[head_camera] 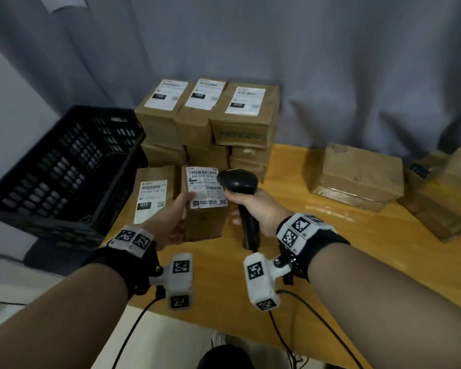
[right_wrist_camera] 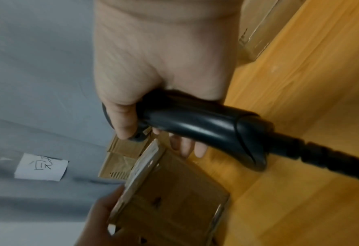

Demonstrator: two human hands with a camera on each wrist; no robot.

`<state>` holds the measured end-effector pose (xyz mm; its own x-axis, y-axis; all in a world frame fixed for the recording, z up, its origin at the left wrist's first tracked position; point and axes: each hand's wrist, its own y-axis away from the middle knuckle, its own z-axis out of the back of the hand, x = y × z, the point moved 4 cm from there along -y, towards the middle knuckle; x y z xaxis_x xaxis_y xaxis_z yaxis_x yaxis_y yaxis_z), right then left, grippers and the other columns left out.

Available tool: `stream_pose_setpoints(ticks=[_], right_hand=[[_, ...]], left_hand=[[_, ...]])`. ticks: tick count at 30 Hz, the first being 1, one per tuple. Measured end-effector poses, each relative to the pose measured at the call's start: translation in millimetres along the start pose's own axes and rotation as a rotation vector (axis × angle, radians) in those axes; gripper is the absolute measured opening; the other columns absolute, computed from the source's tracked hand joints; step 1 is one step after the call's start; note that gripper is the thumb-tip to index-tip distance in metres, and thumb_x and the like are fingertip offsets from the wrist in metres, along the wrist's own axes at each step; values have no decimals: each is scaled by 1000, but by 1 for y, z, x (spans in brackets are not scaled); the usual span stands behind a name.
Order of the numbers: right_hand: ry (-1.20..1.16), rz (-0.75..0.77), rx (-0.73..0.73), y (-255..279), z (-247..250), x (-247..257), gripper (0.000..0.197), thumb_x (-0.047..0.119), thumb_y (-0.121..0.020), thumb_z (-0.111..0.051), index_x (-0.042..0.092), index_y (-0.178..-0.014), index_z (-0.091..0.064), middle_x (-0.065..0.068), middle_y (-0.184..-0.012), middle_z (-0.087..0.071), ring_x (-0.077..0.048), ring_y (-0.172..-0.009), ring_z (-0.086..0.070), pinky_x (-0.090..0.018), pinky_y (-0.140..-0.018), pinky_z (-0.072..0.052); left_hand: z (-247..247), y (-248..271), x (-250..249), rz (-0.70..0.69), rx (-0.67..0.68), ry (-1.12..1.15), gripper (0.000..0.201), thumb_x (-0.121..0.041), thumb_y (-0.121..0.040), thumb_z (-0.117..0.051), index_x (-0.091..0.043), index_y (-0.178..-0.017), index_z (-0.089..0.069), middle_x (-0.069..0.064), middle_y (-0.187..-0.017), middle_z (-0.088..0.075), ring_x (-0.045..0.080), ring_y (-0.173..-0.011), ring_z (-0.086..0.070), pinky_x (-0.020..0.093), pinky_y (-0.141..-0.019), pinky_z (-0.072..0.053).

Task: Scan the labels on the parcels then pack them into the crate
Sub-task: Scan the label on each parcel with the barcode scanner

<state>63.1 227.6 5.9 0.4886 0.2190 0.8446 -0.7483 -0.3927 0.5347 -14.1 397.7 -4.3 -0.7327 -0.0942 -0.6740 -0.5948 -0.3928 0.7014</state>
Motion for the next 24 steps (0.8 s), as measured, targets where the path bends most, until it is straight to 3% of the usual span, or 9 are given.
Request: stream_pose_setpoints(ticks=[4,7,10,13,16,18,22,24], right_hand=[[30,2,-63,-27,-28,6,38,34,-80,-76,22,-114,-65,-1,-101,-69,-23,-96,-64,-37,-79,-57],[47,-2,-96,-41,-39,8,40,36,-80,-76,20,-116,-64,2,-93,-66,-22,-94,-62,-38,-85,-52],[84,-41,-89,-52,-43,4,36,36,-84,-72,21,-115,-63,6,-93,-62,-16,-91,-57,-32,-85,-40],[136,-101,-13,-56,-49,-2,33,40,-81,-73,18,-106,-68,-4,-98,-69,-24,-93,-65,-39,-90,-50],[108,-42,-54,-54,-43,0,27,32,-85,-71,12,-103,-66,-7,-79,-65,-20,-67,-62,-34,-67,-53],[129,28,-108,-46,-26,7,25,29,-87,-70,10,-102,-64,-5,-69,-59,-18,-56,-55,-29,-56,-48],[194,88,-135,-21,36,10,21,23,-88,-69,3,-91,-65,-5,-64,-57,-17,-52,-53,-27,-52,-46],[185,89,-225,-6,73,8,16,19,-88,-70,4,-86,-65,-6,-62,-57,-18,-51,-53,-27,-52,-46]], left_hand=[[17,-22,-16,14,9,-35,39,-55,-89,-55,-16,-90,-57,8,-95,-63,28,-92,-62,44,-90,-53],[23,-42,-28,-49,15,-122,38,-46,-91,-58,-12,-107,-55,5,-96,-60,27,-98,-59,41,-88,-53],[30,-58,-34,-156,-23,-265,33,-33,-91,-61,-13,-115,-55,10,-112,-64,28,-104,-62,43,-92,-54],[35,-68,-35,-217,-72,-442,33,-23,-88,-63,-8,-117,-55,17,-120,-62,32,-108,-62,46,-93,-52],[41,-76,-38,-225,-182,-692,53,-37,-88,-60,-9,-132,-49,17,-130,-54,34,-118,-53,43,-101,-45],[38,-78,-50,-276,-224,-819,52,-43,-90,-53,-12,-132,-51,16,-130,-54,35,-121,-48,39,-103,-38],[6,-70,-76,-440,-157,-717,40,-37,-91,-54,-15,-124,-58,11,-121,-62,33,-118,-51,41,-102,-42],[-21,-60,-84,-471,-80,-657,35,-33,-92,-54,-15,-122,-58,9,-111,-62,28,-111,-54,36,-93,-46]])
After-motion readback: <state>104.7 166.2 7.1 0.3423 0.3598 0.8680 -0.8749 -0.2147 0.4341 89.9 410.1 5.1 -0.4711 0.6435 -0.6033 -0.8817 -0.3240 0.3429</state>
